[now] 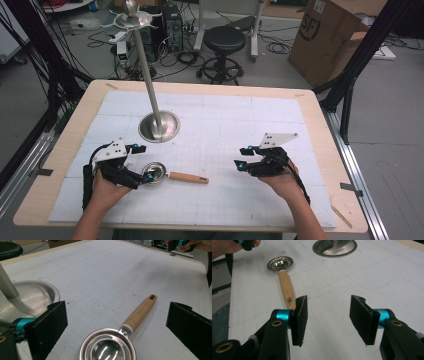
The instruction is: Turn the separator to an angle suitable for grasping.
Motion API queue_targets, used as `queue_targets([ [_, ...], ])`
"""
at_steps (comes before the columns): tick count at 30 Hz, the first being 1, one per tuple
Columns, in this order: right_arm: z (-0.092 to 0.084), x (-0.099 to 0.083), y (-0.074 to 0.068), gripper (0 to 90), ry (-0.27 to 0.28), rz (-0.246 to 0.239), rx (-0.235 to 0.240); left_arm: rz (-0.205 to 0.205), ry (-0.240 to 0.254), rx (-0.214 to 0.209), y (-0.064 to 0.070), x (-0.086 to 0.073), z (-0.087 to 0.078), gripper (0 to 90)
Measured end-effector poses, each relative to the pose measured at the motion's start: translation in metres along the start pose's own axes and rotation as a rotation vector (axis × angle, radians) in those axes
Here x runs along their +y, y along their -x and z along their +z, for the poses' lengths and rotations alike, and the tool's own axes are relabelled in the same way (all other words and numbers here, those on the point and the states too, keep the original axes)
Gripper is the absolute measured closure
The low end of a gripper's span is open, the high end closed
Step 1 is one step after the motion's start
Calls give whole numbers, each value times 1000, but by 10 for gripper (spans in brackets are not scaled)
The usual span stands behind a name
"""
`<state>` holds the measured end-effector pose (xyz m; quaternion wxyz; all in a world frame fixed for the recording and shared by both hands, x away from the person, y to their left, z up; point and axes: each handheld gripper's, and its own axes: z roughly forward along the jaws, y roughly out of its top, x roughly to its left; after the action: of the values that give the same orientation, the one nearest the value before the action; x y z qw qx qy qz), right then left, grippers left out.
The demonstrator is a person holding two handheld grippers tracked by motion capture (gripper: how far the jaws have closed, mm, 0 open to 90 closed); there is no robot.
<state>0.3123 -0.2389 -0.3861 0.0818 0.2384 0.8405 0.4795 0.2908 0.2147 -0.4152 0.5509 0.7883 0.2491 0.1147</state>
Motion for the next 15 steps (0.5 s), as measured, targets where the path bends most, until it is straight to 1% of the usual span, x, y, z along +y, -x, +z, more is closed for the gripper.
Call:
queue_targets([
  [4,-14,-4,8,472,42,24,-25,1,-7,-4,0,-1,3,42],
  [6,-19,-8,11,455,50,34,-41,5,-12,-10,0,-1,4,42],
  [8,-23,-12,14,450,61,49,-45,7,-15,-9,0,-1,5,42],
  [9,-26,-15,18,441,65,60,-51,10,-14,-11,1,-1,5,42],
  [13,-31,-20,22,427,85,77,-55,11,-11,-16,1,-1,5,42],
  [15,-33,-23,26,401,90,93,-59,14,-11,-15,1,-1,5,42],
])
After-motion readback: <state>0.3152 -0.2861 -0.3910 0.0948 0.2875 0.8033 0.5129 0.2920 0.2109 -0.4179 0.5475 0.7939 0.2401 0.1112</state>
